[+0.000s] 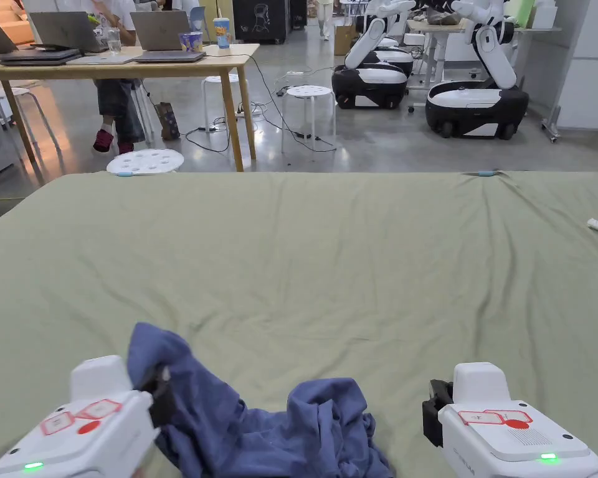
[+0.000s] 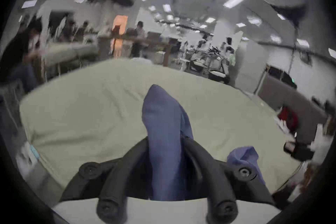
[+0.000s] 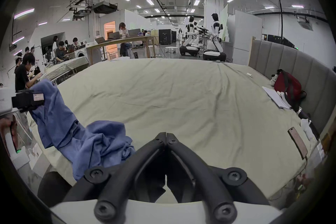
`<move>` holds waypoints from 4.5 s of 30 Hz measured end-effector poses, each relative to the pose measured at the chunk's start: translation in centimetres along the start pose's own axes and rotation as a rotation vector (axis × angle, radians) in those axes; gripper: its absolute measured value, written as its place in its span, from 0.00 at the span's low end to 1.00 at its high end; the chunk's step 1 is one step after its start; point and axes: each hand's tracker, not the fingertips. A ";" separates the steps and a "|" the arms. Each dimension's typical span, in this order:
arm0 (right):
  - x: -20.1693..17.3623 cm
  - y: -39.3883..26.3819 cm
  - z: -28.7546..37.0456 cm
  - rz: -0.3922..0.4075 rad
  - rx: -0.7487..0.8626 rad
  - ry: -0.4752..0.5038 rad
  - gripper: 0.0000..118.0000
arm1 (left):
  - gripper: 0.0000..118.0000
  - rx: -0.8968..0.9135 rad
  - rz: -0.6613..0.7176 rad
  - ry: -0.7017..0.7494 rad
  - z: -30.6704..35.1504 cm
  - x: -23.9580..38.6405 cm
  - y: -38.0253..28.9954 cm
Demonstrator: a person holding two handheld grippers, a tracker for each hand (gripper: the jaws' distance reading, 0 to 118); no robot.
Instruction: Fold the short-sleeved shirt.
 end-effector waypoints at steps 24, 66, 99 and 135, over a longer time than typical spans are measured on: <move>1.4 -0.9 1.3 0.023 -0.037 0.034 0.00 | 0.77 -0.178 0.125 -0.320 -1.9 10.0 -0.3; -5.2 -4.5 -5.4 -0.007 -0.278 0.157 0.00 | 0.83 -0.312 0.501 -0.394 -3.2 -2.1 -9.4; -22.1 3.6 -5.2 0.199 -0.148 0.290 0.00 | 0.20 -0.333 0.408 -0.237 -7.1 -18.8 -2.0; -35.3 5.6 -8.4 0.283 -0.143 0.393 0.00 | 0.58 -0.268 0.330 0.148 -0.1 -43.5 5.7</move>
